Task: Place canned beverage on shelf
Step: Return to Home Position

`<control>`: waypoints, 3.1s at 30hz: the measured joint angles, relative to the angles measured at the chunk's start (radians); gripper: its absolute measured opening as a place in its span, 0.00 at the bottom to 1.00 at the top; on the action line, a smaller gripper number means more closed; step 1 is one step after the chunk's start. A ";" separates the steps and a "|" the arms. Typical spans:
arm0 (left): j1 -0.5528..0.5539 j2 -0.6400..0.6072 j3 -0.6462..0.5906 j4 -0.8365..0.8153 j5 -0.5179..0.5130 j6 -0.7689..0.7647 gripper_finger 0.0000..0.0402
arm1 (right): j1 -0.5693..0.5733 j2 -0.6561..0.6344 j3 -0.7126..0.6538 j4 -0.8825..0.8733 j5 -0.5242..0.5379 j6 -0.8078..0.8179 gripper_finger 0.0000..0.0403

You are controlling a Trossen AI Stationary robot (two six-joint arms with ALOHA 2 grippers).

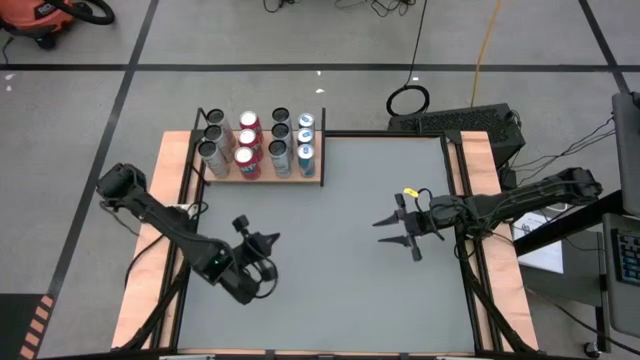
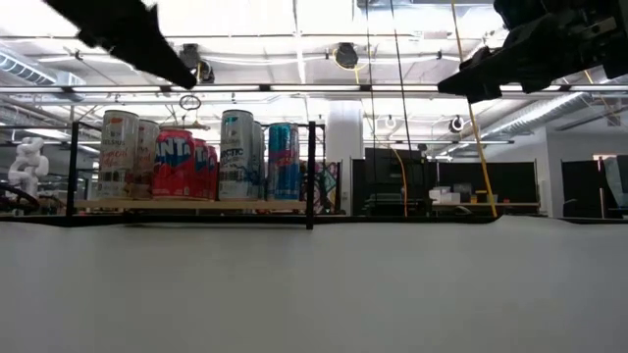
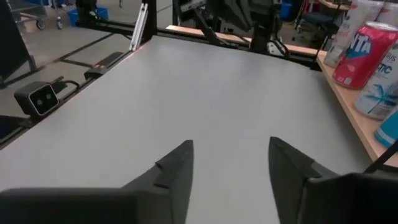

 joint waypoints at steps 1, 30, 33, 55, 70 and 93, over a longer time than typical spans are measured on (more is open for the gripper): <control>-0.010 -0.014 -0.024 0.079 0.004 0.009 0.00 | 0.000 -0.007 0.000 -0.011 0.000 0.000 0.32; 0.034 -0.177 -0.469 1.068 0.370 0.666 0.00 | 0.000 -0.242 0.000 -0.234 -0.001 -0.059 0.00; 0.038 -0.224 -0.580 1.240 0.419 0.726 0.00 | 0.000 -0.250 -0.014 -0.224 -0.001 -0.071 0.00; 0.041 -0.464 -0.955 1.519 0.544 0.782 0.00 | -0.011 -0.371 -0.268 -0.017 -0.001 -0.059 0.00; 0.157 -0.606 -0.956 1.458 0.730 0.863 0.00 | -0.011 -0.427 -0.296 -0.035 -0.004 -0.006 0.00; 0.192 -0.954 -0.957 1.168 0.746 0.879 0.00 | -0.011 -0.633 -0.299 -0.237 0.053 -0.016 0.00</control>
